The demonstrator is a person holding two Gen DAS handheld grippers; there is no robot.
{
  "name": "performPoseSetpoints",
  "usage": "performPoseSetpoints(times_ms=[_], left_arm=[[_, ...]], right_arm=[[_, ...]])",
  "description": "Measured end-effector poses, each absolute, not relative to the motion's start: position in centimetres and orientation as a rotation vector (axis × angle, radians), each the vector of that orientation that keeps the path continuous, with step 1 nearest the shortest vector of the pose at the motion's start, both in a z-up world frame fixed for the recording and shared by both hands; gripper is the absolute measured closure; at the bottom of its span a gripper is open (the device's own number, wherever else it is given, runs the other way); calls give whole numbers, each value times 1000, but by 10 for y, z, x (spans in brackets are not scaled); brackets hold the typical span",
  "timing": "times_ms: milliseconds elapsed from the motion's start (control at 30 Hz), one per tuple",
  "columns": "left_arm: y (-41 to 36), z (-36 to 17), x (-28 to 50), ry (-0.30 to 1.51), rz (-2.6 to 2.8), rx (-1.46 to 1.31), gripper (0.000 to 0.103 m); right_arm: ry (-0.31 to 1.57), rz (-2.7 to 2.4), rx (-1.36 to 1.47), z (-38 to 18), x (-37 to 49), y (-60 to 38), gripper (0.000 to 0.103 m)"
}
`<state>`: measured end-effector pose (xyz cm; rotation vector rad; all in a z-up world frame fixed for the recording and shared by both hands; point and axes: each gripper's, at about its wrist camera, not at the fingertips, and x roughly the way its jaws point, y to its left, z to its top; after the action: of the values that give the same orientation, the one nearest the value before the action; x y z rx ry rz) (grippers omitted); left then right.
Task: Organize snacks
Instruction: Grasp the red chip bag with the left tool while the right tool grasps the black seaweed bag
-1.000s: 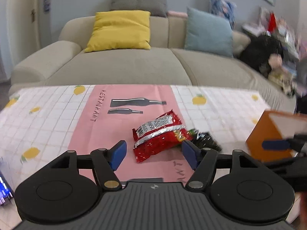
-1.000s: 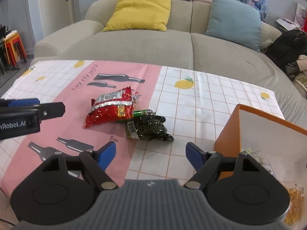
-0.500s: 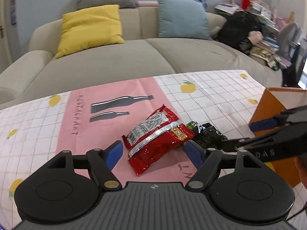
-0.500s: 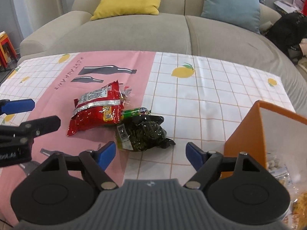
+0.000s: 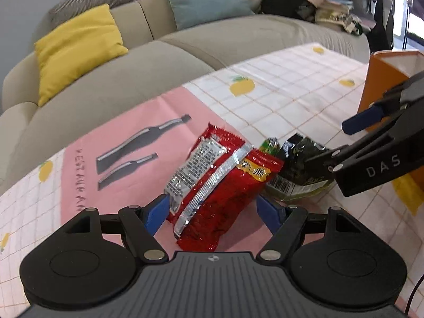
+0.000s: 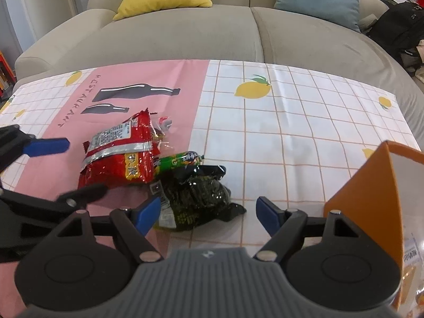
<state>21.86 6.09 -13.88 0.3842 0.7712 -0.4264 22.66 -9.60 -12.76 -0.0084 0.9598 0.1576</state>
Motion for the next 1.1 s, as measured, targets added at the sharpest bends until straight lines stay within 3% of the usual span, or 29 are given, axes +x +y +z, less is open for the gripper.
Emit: performPoseSetpoints(times_ms=[333, 400, 467, 533, 633, 700, 1100], left_arm=[[40, -162, 220, 736, -360, 536, 15], [37, -163, 217, 726, -339, 571, 25], [36, -163, 214, 722, -330, 576, 35], [38, -161, 212, 715, -301, 552, 36], [43, -155, 207, 725, -279, 474, 40], [45, -150, 203, 750, -260, 424, 42], [47, -129, 151, 965, -99, 269, 44]], right_arm=[[1010, 157, -34, -150, 247, -89, 26], [1020, 160, -36, -153, 247, -88, 35], [1019, 161, -48, -156, 246, -87, 35], [1007, 163, -61, -156, 242, -85, 38], [979, 169, -90, -153, 237, -83, 58], [981, 167, -126, -152, 235, -80, 64], [1023, 188, -62, -146, 184, -89, 68]])
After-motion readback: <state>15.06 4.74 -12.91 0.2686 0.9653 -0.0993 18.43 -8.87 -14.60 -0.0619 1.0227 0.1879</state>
